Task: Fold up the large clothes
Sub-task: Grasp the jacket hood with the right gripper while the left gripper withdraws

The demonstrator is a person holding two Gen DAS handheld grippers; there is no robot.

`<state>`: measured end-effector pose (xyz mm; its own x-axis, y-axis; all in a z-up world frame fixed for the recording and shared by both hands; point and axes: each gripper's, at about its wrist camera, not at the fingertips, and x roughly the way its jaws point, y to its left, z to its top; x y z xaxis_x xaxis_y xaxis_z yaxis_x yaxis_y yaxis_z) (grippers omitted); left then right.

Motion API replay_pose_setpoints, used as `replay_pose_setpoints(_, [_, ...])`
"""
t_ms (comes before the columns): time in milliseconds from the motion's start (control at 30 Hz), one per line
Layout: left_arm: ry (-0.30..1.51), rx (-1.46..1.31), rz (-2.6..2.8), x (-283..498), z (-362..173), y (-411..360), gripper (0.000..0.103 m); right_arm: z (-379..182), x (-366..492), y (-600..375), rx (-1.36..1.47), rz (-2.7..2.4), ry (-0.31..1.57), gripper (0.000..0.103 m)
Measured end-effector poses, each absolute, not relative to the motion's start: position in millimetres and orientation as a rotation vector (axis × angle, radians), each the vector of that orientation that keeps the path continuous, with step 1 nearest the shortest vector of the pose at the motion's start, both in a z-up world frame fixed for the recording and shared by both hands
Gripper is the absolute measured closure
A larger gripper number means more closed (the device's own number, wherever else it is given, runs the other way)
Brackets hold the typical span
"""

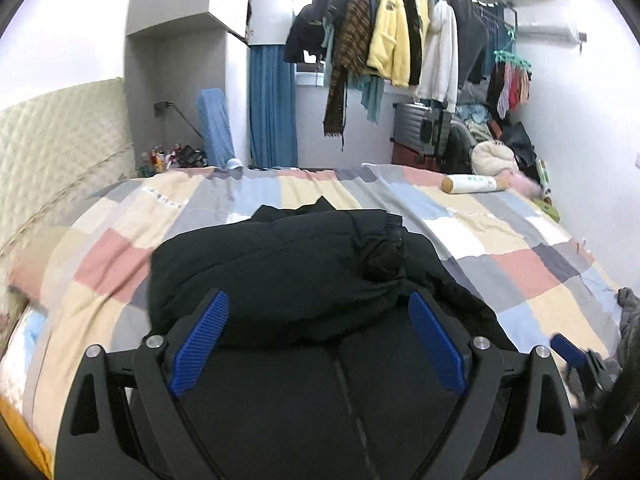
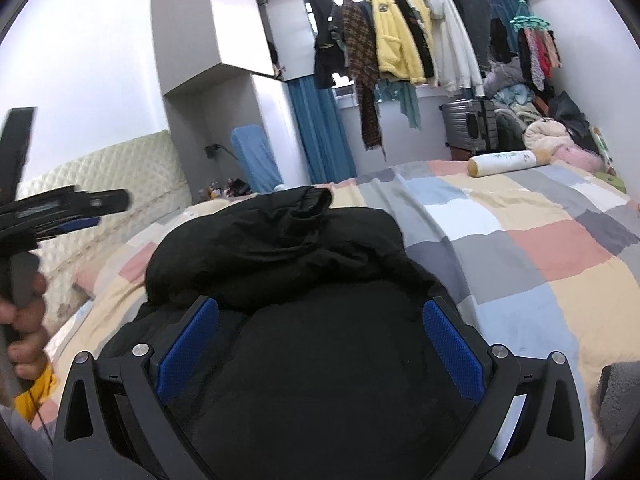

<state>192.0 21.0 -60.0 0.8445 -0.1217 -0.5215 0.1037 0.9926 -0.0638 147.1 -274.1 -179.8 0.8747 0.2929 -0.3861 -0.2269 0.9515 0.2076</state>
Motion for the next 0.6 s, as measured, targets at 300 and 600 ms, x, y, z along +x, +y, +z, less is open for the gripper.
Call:
replay_pose_setpoints(300, [0.522, -0.062, -0.084, 125.9, -71.1, 57.0, 0.011, -172.6, 124.3, -240.1, 0.106, 0.347, 0.418, 0.000])
replay_pose_setpoints(600, [0.551, -0.199, -0.033, 120.6, -104.3, 103.2, 0.011, -167.3, 184.7, -219.2, 0.111, 0.383, 0.514, 0.000])
